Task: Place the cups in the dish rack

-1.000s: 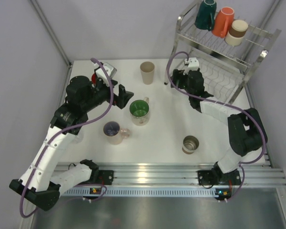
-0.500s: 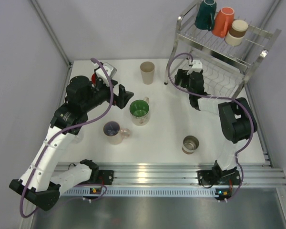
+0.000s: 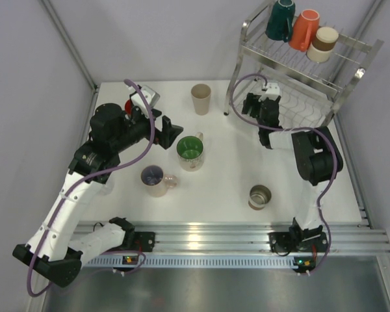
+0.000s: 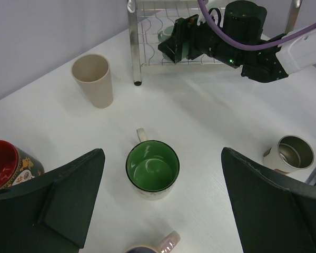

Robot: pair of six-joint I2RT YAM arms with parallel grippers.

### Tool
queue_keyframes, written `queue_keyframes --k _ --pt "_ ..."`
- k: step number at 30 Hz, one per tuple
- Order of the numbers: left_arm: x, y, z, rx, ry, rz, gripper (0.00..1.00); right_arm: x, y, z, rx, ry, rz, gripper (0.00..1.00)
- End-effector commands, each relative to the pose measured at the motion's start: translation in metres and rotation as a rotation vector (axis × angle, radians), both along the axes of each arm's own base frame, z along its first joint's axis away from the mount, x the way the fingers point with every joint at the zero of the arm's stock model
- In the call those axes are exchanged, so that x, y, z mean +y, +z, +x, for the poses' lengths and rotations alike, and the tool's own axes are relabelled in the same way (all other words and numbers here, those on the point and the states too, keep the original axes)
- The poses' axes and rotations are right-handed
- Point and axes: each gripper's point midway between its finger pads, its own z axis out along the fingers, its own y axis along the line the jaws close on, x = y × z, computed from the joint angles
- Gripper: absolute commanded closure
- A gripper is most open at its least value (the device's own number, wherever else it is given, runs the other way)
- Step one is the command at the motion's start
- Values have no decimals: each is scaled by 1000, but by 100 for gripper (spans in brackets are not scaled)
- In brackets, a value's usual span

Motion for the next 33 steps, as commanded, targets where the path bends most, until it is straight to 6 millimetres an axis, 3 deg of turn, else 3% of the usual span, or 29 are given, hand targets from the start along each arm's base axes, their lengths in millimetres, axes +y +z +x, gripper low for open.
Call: queue_keyframes --k 1,8,11,13,20,24,33 --pt "-3 23 -1 -60 -12 -45 2 -2 56 19 -196 -14 47 99" --pt "-4 19 1 -48 -16 -40 2 -14 41 34 -193 -41 127 99" --pt "-5 17 2 -43 -17 -38 2 -11 40 43 -195 -2 154 97" --pt "-6 17 2 -44 -19 -37 2 -9 37 46 -196 6 167 89" --pt "-6 12 4 -32 -19 -32 2 -5 32 54 -182 28 172 78" --pt "-6 9 5 -27 -15 -28 2 0 28 54 -169 50 175 61" --pt "-7 12 6 -36 -17 -34 2 -6 37 49 -115 57 132 41"
